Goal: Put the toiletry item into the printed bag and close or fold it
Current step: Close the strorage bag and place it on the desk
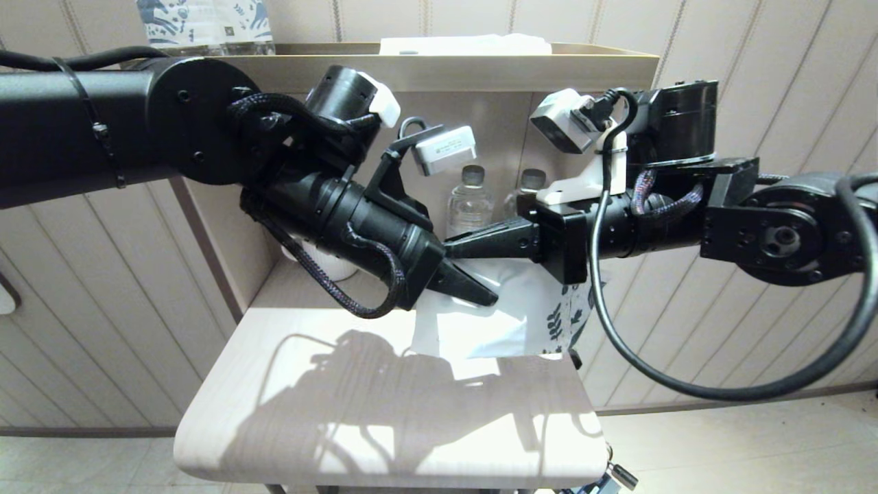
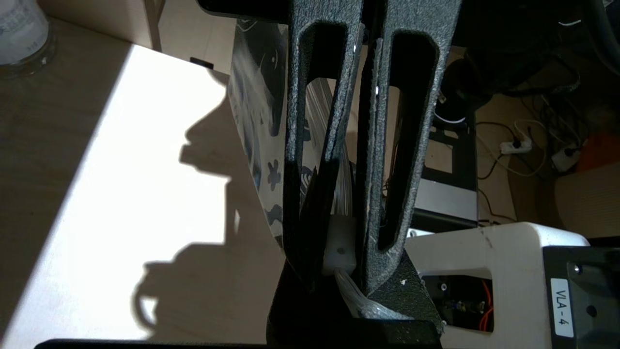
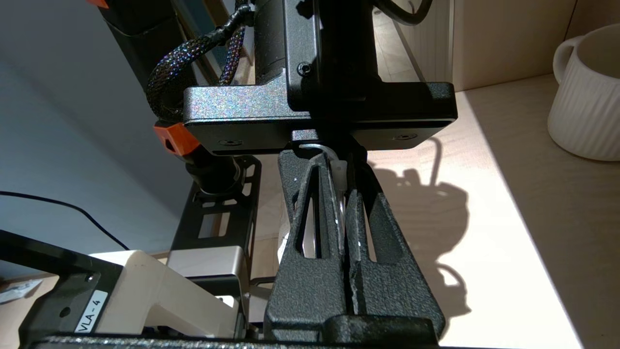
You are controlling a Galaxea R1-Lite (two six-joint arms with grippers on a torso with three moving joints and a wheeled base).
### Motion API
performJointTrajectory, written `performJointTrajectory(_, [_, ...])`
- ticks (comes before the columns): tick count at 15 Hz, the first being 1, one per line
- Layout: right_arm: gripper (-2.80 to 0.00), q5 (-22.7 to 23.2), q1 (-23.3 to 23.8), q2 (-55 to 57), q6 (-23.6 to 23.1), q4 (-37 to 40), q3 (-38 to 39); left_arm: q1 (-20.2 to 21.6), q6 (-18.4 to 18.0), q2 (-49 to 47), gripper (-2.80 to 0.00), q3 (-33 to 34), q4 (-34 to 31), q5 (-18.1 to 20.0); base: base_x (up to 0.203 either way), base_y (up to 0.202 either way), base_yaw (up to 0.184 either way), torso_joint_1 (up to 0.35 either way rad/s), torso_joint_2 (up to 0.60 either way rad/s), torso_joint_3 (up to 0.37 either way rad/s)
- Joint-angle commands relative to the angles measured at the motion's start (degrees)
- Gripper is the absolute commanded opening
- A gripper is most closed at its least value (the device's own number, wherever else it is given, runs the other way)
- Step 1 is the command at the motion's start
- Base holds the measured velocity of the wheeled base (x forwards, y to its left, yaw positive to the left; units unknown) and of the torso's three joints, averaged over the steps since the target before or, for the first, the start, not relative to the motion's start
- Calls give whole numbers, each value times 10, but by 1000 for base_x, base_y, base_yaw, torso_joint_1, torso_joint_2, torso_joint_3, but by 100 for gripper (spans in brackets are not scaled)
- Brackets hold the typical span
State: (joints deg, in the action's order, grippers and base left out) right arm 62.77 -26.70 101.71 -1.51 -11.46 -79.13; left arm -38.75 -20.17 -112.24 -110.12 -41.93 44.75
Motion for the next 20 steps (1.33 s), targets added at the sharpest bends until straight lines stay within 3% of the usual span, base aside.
performJointTrajectory(1, [-280, 3, 0, 1, -1, -1, 0, 0, -1, 0, -280, 0, -3, 2, 0, 0, 0, 0, 0, 0])
performJointTrajectory(6, [-280, 3, 7, -3, -2, -1, 3, 1, -1, 3, -280, 3, -3, 2, 0, 0, 0, 0, 0, 0])
performJointTrajectory(13, [-280, 3, 19, -5, -2, -1, 10, 43, -1, 41, -280, 23, -1, 3, 0, 0, 0, 0, 0, 0])
performJointTrajectory(16, [-280, 3, 20, -5, -3, -1, 10, 76, -3, 85, -280, 56, 0, 1, 0, 0, 0, 0, 0, 0])
performJointTrajectory(20, [-280, 3, 24, -5, -2, -1, 9, 154, -28, 159, -280, 142, 1, 3, 0, 0, 0, 0, 0, 0])
